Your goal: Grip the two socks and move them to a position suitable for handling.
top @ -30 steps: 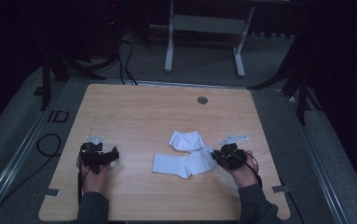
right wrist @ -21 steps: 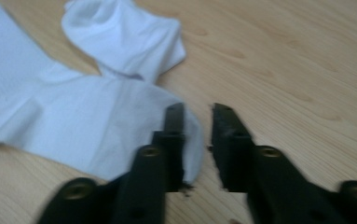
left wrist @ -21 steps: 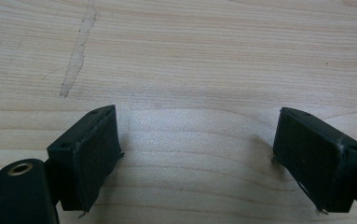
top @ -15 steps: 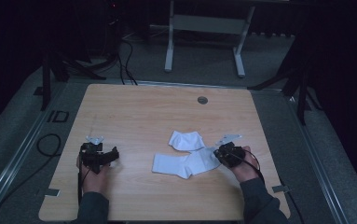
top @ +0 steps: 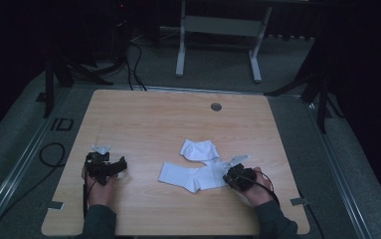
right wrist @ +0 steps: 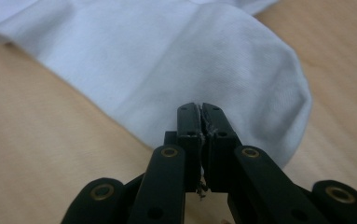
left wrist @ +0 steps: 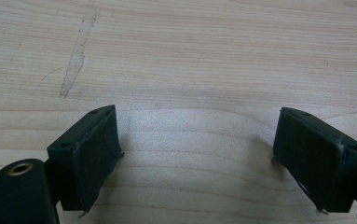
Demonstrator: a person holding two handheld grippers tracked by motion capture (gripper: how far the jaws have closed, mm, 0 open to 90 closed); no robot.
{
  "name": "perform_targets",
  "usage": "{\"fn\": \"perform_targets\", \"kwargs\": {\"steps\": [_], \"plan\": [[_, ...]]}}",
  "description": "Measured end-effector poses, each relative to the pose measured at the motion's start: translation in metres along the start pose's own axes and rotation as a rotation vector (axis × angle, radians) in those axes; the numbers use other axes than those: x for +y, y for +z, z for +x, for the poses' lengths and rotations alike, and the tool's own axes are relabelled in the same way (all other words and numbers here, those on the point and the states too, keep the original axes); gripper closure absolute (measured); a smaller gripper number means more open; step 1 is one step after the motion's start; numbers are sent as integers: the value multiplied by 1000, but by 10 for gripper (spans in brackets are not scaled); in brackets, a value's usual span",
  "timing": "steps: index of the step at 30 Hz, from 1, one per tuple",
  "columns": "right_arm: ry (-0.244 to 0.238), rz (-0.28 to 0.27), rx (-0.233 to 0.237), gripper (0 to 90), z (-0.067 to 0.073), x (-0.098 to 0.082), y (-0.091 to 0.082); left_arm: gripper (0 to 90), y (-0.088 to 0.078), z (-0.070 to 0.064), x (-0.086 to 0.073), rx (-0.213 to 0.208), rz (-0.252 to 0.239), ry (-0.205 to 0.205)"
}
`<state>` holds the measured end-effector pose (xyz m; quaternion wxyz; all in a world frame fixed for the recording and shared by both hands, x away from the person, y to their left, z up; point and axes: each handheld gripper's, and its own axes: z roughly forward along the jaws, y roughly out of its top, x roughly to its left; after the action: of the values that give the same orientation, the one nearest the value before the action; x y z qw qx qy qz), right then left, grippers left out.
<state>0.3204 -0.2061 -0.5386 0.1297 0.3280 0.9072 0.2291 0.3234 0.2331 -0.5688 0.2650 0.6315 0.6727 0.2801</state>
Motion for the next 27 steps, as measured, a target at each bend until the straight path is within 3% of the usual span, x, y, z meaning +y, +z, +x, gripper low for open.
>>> {"fn": "perform_targets", "kwargs": {"steps": [6,9,17,21,27], "plan": [[-5,-2,90,865,17,-2,-3,144,0,0,0,0,1,1],[-40,12,112,874,23,1,-3,144,0,0,0,0,1,1],[-58,-67,45,887,20,39,-11,144,0,0,0,0,0,0],[-54,-81,37,831,15,63,-1,144,0,0,0,0,0,-1],[-96,-77,53,743,23,95,20,144,0,0,0,0,1,0]]}}
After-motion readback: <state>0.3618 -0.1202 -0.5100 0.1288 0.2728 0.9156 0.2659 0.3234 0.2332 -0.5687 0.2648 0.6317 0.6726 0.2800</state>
